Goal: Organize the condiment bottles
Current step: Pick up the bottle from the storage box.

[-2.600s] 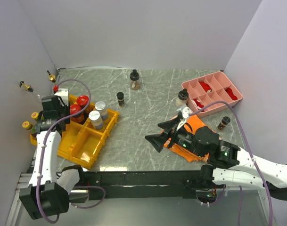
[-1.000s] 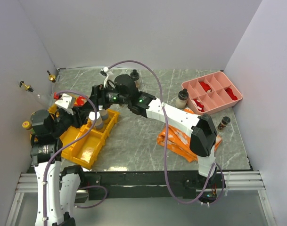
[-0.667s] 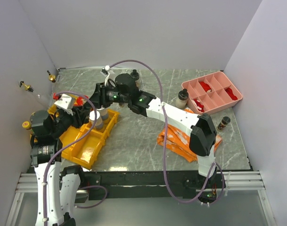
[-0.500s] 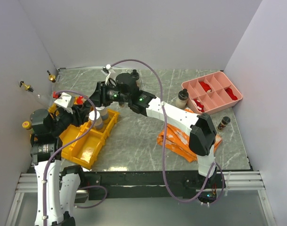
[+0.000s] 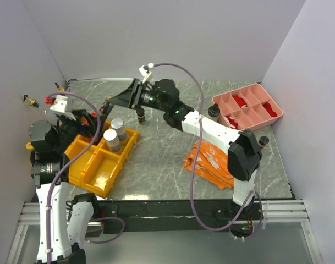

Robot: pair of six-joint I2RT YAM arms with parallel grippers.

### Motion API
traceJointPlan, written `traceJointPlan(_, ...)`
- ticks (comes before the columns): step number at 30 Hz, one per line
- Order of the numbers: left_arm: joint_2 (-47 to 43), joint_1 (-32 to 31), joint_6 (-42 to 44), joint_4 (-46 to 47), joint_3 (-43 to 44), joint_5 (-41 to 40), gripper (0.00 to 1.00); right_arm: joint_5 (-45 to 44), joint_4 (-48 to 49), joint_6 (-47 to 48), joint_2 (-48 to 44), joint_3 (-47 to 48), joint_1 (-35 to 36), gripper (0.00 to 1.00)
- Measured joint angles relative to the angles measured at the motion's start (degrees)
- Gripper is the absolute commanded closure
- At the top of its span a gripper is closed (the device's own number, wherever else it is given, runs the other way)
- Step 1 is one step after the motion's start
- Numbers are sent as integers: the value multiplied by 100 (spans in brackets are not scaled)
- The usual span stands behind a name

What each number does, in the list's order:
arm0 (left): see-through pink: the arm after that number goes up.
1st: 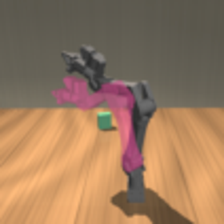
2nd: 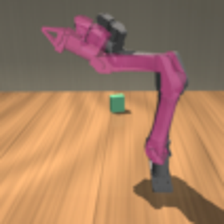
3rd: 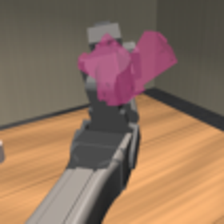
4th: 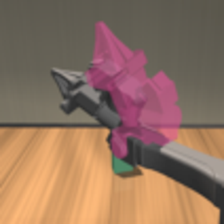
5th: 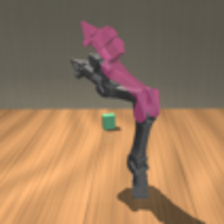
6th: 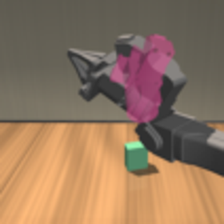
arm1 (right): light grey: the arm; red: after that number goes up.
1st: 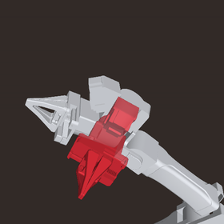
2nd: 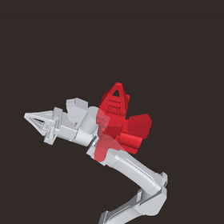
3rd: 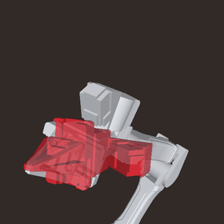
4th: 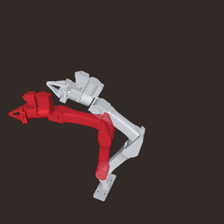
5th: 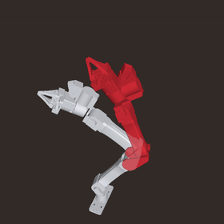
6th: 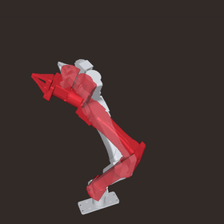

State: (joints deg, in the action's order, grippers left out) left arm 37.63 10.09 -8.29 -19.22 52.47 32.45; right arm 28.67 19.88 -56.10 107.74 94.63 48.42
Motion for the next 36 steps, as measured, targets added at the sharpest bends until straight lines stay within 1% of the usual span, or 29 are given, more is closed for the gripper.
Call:
traceJointPlan(3, 162, 0, -393, 245, 321, 31, 1, 2, 573, -431, -131, -289, -267, 93)
traceJointPlan(6, 188, 0, -767, 662, 341, 313, 7, -9, 1257, -883, -289, -673, -376, 93)
traceJointPlan(12, -168, -7, -1248, 1587, -273, 743, 15, -24, 2653, -1786, -372, -1224, -358, 93)
traceJointPlan(14, -326, -7, -1394, 1843, -507, 807, 14, -57, 3060, -2098, -372, -1344, -339, 93)
traceJointPlan(19, -448, -7, -1545, 2168, -612, 822, 19, -136, 3657, -2505, -372, -1486, -310, 93)
traceJointPlan(25, -483, -7, -1794, 2597, -713, 824, 24, -210, 3812, -2638, -376, -1624, -291, 93)
traceJointPlan(28, -557, -7, -1998, 2872, -837, 831, 40, -225, 3910, -2721, -376, -1631, -278, 93)
traceJointPlan(31, -584, -15, -2129, 3077, -887, 857, 39, -258, 3976, -2765, -376, -1633, -260, 92)
traceJointPlan(33, -588, -17, -2142, 3128, -898, 861, 43, -271, 4011, -2800, -376, -1639, -254, 89)
traceJointPlan(34, -595, -17, -2149, 3161, -911, 868, 48, -269, 4026, -2804, -376, -1646, -254, 86)
traceJointPlan(35, -603, -17, -2151, 3189, -925, 879, 58, -271, 4033, -2806, -376, -1659, -254, 77)
traceJointPlan(36, -616, -17, -2157, 3220, -946, 892, 62, -271, 4037, -2809, -376, -1683, -254, 72)
